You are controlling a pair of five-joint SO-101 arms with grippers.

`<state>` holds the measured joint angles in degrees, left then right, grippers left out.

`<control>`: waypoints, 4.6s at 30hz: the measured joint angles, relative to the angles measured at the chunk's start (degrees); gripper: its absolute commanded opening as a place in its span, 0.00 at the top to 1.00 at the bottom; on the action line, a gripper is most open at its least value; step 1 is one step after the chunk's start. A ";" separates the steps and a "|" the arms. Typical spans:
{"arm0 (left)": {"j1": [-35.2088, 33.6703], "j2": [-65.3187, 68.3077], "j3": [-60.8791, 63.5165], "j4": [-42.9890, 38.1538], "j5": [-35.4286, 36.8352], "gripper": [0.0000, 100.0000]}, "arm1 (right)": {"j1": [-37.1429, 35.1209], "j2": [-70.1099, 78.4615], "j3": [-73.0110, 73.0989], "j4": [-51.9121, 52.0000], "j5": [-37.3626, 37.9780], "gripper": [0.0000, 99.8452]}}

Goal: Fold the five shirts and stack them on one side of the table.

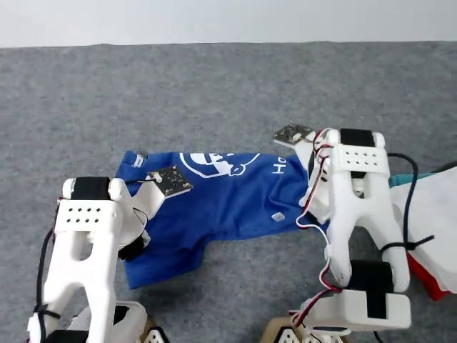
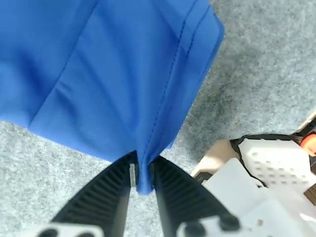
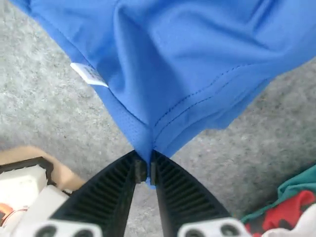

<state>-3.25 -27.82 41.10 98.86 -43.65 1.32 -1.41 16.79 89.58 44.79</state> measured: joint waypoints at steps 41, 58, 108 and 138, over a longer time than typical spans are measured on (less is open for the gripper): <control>-7.91 0.00 6.15 -41.85 17.41 1.00 | 0.00 7.56 -7.47 -20.48 -21.27 0.85; -6.42 31.38 -12.84 -37.54 18.99 1.00 | 0.09 11.16 -10.37 -26.11 -24.62 0.85; -2.90 50.37 -29.19 -26.64 19.69 1.00 | -1.14 44.84 -50.55 -8.53 -28.31 0.86; -2.90 50.37 -29.19 -26.55 19.69 1.00 | 7.82 47.03 -61.01 -5.54 -19.16 0.96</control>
<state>-6.15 22.55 11.91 72.31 -23.96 9.14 45.63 -44.22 84.04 25.63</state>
